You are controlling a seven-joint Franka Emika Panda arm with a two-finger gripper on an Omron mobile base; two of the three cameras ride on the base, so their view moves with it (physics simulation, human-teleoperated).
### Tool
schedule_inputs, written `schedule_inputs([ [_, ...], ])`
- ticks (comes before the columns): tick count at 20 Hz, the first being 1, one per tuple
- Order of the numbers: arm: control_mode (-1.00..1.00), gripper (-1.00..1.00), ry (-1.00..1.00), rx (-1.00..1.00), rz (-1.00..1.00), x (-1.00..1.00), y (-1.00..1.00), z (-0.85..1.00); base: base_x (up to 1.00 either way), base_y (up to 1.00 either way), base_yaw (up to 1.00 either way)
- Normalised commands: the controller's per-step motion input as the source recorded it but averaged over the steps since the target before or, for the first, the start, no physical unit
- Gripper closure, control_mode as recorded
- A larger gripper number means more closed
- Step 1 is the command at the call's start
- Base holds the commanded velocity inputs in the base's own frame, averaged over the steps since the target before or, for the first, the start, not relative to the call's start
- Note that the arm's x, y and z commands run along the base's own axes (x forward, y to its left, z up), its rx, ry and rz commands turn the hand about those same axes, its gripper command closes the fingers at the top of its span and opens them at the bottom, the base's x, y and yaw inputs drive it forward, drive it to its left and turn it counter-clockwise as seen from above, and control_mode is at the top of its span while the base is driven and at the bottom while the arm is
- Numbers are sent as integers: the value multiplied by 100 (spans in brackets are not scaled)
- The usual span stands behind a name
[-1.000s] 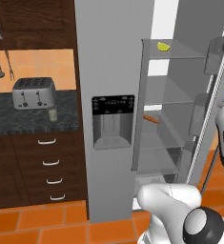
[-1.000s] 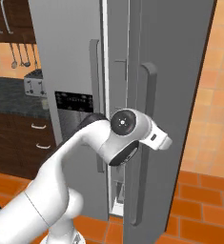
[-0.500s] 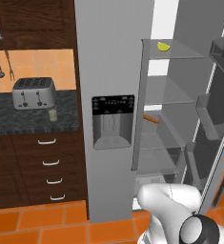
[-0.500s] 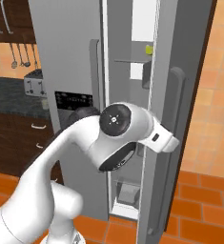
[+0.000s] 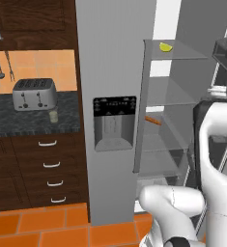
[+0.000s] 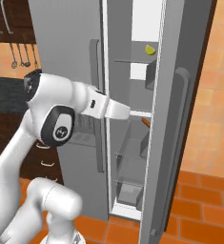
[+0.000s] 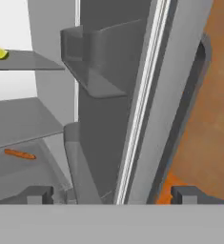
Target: Grab a lemon wedge from the fridge and one ice cube from the ice bowl, and put them in the glass of lemonade.
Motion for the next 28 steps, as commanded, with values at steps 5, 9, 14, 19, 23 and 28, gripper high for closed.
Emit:
schedule_inputs([
  [5,-100,-100,46,-35,-13,95,21,0,0,0,0],
  [9,-100,-100,20,-1,0,70,-51,-4,0,0,0],
  [14,-100,-100,26,0,0,100,-42,-53,0,0,0],
  [19,-100,-100,11,0,0,89,-54,-42,0,0,0],
  [23,-100,-100,1,0,-1,38,-98,-19,0,0,0],
  [28,-100,-100,3,0,-1,25,-100,-16,0,0,0],
])
